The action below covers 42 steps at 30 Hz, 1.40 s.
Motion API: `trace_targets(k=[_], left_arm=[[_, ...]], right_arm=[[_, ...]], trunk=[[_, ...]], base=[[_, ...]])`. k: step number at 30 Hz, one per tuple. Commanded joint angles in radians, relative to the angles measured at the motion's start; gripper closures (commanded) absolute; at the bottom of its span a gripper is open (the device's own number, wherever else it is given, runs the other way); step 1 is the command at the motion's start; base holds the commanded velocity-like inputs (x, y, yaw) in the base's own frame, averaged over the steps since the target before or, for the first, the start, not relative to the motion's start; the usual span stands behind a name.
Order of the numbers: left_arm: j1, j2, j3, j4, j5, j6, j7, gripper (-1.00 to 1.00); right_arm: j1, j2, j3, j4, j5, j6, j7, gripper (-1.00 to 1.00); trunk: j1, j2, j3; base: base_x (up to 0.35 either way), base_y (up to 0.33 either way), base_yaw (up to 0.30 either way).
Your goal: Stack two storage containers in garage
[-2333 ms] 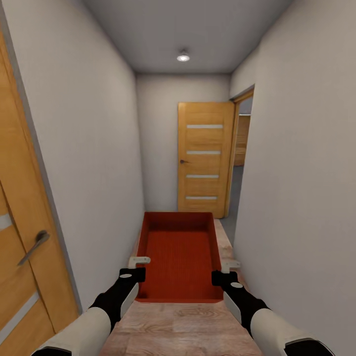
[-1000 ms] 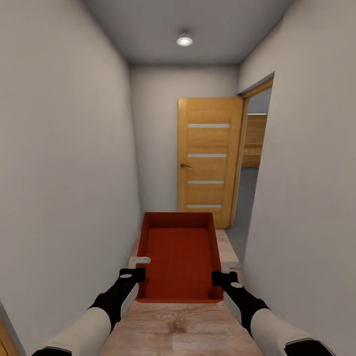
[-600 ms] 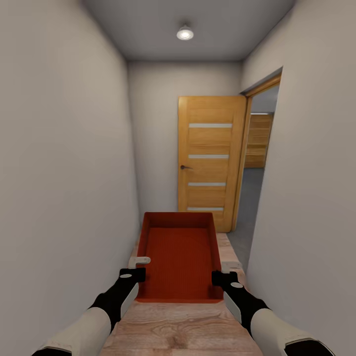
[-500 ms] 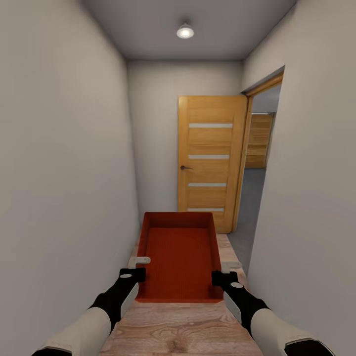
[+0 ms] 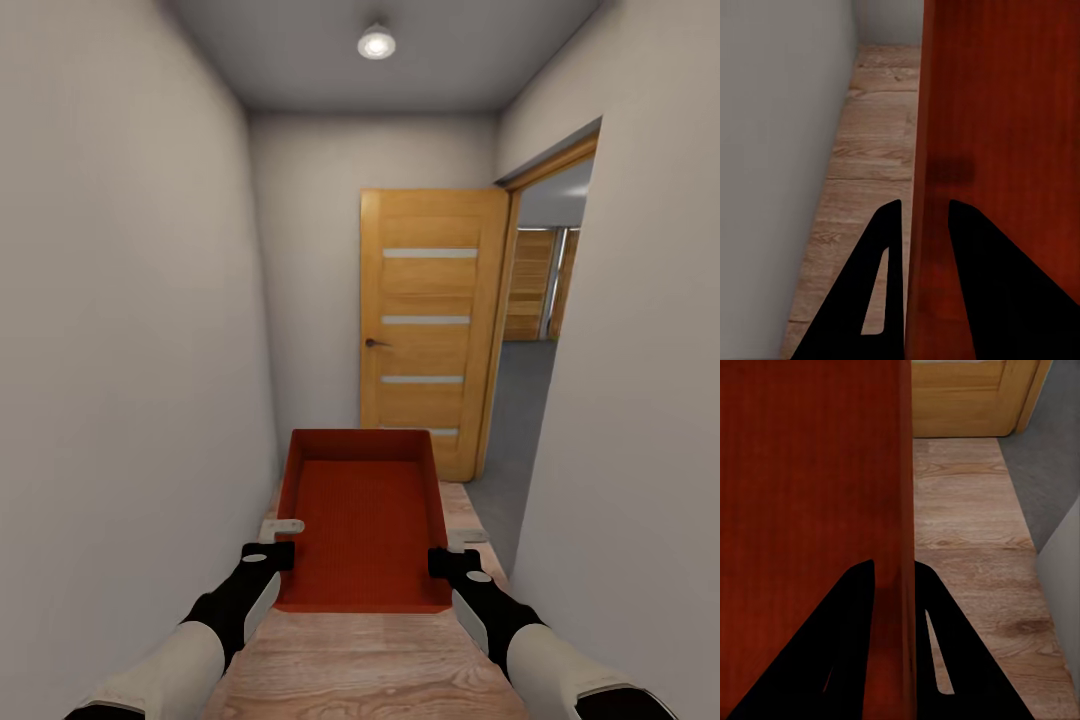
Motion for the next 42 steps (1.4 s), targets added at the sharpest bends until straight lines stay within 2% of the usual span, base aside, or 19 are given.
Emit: trace_targets(k=[1,33,42], left_arm=[[0.000,0.028,0.024,0.000,0.017,0.007,0.012,1.00],[0.000,0.028,0.024,-0.005,0.017,0.006,0.012,1.00],[0.000,0.028,0.024,-0.005,0.017,0.006,0.012,1.00]], right_arm=[[-0.001,-0.002,-0.025,-0.003,-0.003,-0.026,-0.001,1.00],[-0.001,-0.002,-0.025,-0.003,-0.003,-0.028,-0.001,1.00],[-0.001,0.001,-0.025,-0.003,-0.003,-0.021,-0.002,1.00]], trunk=[[0.001,-0.001,0.000],[0.001,-0.001,0.000],[0.001,-0.001,0.000]], base=[[0.324,0.000,0.000],[0.324,0.000,-0.001],[0.324,0.000,-0.183]])
